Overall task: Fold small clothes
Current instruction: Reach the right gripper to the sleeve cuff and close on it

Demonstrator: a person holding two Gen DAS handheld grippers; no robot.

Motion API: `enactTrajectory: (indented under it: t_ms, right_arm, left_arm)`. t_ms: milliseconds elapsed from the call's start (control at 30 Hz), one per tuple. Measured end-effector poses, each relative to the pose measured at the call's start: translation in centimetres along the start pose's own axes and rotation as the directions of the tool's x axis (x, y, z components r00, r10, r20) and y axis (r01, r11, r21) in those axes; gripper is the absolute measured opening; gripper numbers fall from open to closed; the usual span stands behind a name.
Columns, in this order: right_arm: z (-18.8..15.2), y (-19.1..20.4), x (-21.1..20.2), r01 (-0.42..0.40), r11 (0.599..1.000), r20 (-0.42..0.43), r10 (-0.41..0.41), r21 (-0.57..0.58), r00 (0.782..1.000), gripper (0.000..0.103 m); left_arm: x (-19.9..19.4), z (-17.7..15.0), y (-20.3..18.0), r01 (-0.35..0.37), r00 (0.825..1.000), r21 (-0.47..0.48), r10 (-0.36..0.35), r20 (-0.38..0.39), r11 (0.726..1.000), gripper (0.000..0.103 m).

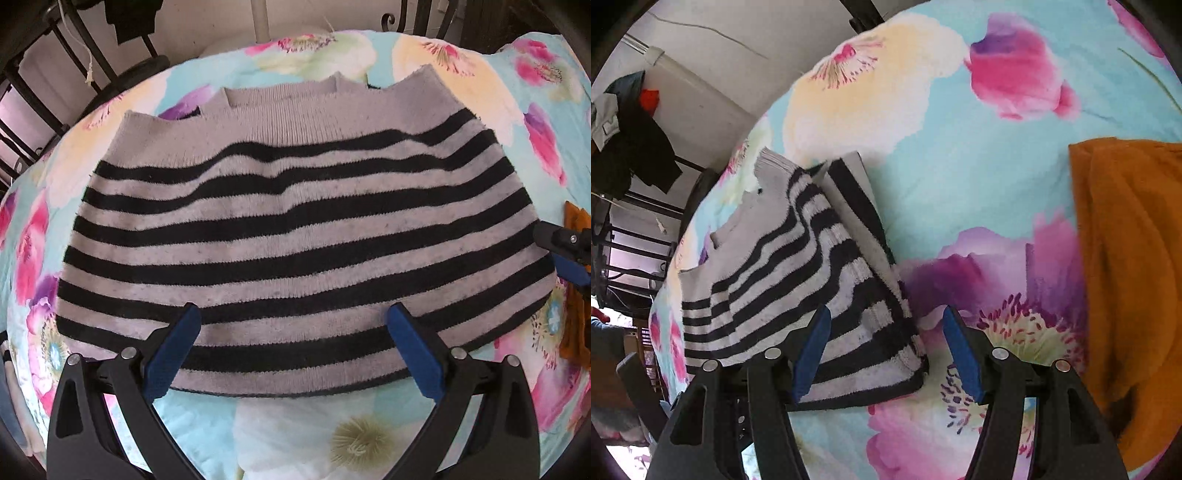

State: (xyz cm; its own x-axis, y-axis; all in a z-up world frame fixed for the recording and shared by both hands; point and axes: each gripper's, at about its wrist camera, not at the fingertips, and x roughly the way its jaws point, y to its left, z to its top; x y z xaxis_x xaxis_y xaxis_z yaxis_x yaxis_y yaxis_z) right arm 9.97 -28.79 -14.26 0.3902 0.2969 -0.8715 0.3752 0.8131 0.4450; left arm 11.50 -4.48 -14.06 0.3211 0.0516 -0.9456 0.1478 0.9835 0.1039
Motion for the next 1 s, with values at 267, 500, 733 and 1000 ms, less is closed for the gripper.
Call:
enactTrajectory:
  t_ms: [267,500,733,1000]
  right_arm:
    - [0.9,-0.9,2.1,-0.014,1.000,0.008,0.014,-0.010,1.000,0.063]
    - [1.0,-1.0,3.1,-0.068,0.996,0.006,0.069,-0.056,0.998,0.051]
    - [0.3,0.9,4.1,-0.068,0.988,-0.034,0.064,-0.138,0.997,0.036]
    - [0.2,2.9,2.4,-0.042,0.986,-0.022,0.039,-0.161,0.999,0.022]
  left_arm:
    - [0.6,0.1,0.7,0.028,1.000,-0.031,-0.028,-0.015,0.999,0.099]
    - [1.4,0.2,1.0,0.028,0.999,-0.036,-0.028,-0.018,0.999,0.099]
    - [1.5,0.3,1.1,0.028,0.999,-0.033,-0.029,-0.020,0.999,0.099]
    - [1.1,0.2,0.5,0.005,1.000,-0.019,-0.006,-0.012,1.000,0.099]
